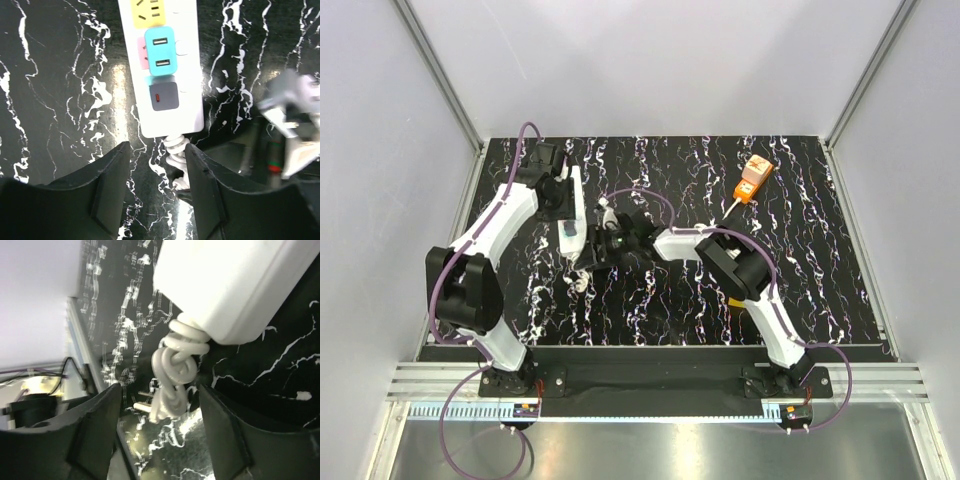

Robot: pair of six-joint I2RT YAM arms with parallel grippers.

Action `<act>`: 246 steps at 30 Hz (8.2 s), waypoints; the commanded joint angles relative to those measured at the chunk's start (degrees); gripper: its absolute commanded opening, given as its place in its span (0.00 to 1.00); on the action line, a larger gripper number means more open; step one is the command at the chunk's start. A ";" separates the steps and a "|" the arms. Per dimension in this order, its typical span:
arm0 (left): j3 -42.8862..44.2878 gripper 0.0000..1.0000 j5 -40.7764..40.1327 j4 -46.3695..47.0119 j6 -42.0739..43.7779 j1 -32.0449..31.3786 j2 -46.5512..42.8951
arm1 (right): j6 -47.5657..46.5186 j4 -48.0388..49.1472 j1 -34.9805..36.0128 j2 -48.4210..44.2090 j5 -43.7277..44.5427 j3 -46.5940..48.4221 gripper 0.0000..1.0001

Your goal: Pull the plug off the socket

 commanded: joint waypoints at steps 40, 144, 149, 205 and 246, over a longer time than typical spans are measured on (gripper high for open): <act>-8.52 0.50 6.02 16.83 -5.52 3.04 2.84 | 1.90 -8.66 -3.50 12.04 2.21 20.89 0.00; -22.06 0.00 -24.56 -29.05 -51.84 27.82 -10.52 | -3.64 -32.48 -5.08 14.59 10.47 27.31 0.00; -21.27 0.00 -27.81 -29.58 -52.89 32.21 -5.00 | -4.08 -32.48 -4.99 14.33 10.39 27.05 0.00; -12.49 0.98 -25.88 -12.53 -30.75 26.00 -8.75 | -4.43 -31.86 -3.76 15.21 9.33 28.89 0.00; 6.33 0.61 -9.18 10.06 -7.62 0.05 13.74 | -4.87 -32.04 -3.85 15.21 8.63 28.89 0.00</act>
